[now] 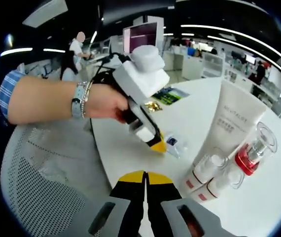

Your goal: Arrange the skincare products in the storage area until every visible bottle or jar stands upright without overlapping.

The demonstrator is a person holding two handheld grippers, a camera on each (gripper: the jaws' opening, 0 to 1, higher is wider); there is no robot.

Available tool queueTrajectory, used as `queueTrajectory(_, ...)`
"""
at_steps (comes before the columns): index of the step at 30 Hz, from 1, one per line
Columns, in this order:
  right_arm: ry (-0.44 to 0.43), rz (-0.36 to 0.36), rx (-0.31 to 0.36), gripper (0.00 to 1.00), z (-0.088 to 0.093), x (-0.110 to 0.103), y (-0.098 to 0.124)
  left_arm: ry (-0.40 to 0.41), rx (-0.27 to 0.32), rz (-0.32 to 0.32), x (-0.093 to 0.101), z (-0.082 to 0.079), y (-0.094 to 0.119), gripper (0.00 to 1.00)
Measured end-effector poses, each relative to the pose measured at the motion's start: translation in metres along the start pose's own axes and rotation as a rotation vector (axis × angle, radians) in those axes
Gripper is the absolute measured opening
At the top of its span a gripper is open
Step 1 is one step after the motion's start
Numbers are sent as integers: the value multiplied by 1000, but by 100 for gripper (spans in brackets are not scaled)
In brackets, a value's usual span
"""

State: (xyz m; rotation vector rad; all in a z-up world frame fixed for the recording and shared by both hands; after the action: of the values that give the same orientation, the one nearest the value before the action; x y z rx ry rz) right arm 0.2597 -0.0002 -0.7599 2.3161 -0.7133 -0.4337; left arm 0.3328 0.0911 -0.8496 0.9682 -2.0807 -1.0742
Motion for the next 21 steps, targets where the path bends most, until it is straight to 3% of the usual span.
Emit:
queueTrajectory(1, 2, 2, 0, 0, 0, 0, 0, 14, 92, 24, 0, -11, 7, 1)
queueTrajectory(3, 4, 6, 1, 0, 0, 1, 1, 48, 66, -1, -12, -12, 4, 0)
queueTrajectory(9, 1, 9, 5, 0, 0, 2, 1, 79, 94, -9, -9, -11, 4, 0)
queueTrajectory(21, 13, 10, 13, 0, -2, 1, 3, 100, 157, 35, -3, -17, 1, 1)
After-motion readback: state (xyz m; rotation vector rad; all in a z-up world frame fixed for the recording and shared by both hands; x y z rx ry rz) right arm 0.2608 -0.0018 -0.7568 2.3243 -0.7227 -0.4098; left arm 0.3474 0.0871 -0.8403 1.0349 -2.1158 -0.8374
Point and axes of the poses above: the point that each gripper's makers call its tool centre point, and the gripper's own axes: y roughly backward along the fingers, x roughly to its right, z roughly out of its underside, the point moved 3 cm from there along y, roughly backward along the fingers, and after that the axes turned 7 degrees about -y, right-handed, at the moved point
